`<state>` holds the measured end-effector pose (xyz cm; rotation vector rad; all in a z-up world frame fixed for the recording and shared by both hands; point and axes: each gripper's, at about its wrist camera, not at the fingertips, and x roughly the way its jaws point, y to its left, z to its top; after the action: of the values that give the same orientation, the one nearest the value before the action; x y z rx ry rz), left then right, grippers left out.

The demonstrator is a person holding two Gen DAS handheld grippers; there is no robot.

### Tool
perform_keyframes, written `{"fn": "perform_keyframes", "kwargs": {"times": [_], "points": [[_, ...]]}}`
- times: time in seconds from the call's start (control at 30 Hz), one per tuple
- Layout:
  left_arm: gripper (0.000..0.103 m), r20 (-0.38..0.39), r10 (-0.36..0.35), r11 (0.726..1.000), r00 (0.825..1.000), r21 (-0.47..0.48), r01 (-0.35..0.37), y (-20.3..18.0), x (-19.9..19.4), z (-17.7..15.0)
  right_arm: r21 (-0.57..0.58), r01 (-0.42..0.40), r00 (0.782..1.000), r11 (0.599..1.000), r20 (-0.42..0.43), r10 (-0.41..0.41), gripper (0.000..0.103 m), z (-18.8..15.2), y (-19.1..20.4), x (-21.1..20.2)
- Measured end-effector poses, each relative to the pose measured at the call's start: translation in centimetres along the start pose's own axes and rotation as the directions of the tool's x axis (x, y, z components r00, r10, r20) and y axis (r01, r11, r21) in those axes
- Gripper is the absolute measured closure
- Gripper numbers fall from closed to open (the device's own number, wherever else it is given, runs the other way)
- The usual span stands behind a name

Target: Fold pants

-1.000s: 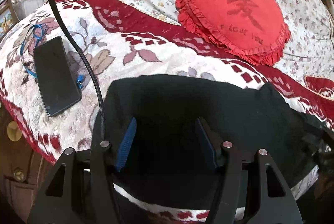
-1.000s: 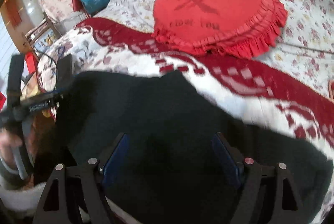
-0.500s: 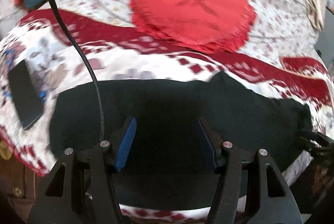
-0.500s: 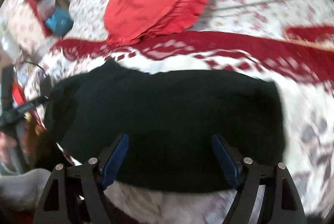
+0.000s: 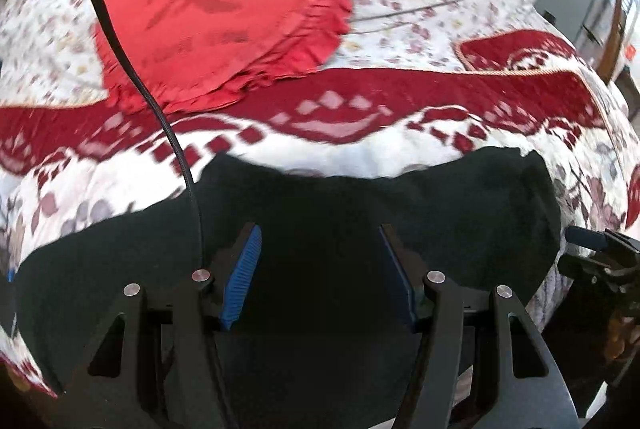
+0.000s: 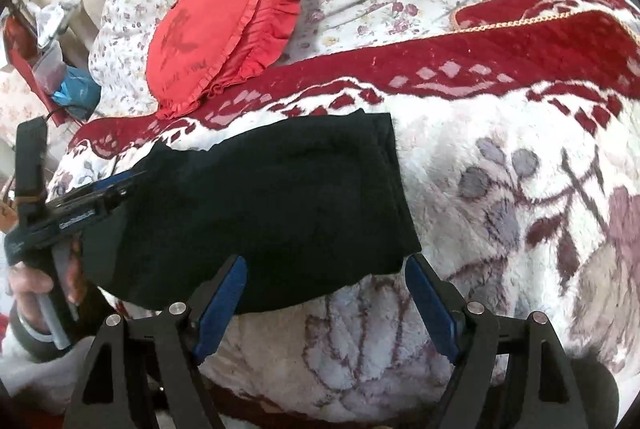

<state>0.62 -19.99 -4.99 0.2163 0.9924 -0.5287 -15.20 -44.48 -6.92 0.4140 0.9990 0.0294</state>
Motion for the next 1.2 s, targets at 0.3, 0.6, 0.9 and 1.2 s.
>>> {"fn": "perform_keyframes", "kwargs": {"times": [0.3, 0.6, 0.9, 1.2], "points": [[0.044, -0.01, -0.024, 0.998, 1.0, 0.059, 0.024, -2.8, 1.1, 1.3, -0.006, -0.053, 0.998, 0.999, -0.034, 0.053, 0.023, -1.3, 0.7, 0.3], [0.044, -0.021, -0.042, 0.994, 0.999, 0.102, 0.043, -4.5, 1.9, 2.6, 0.059, -0.088, 0.995, 0.994, -0.048, 0.091, 0.022, -1.5, 0.2, 1.8], [0.044, -0.056, -0.075, 0.985, 0.996, 0.149, 0.083, -6.4, 3.3, 3.8, 0.111, -0.116, 0.992, 0.987, -0.027, 0.119, 0.022, -1.4, -0.8, 2.3], [0.044, -0.112, -0.144, 0.965, 0.983, 0.205, 0.164, -9.0, 4.7, 5.2, 0.102, -0.13, 0.991, 0.986, -0.007, 0.131, 0.022, -0.8, -0.9, 2.9]]}}
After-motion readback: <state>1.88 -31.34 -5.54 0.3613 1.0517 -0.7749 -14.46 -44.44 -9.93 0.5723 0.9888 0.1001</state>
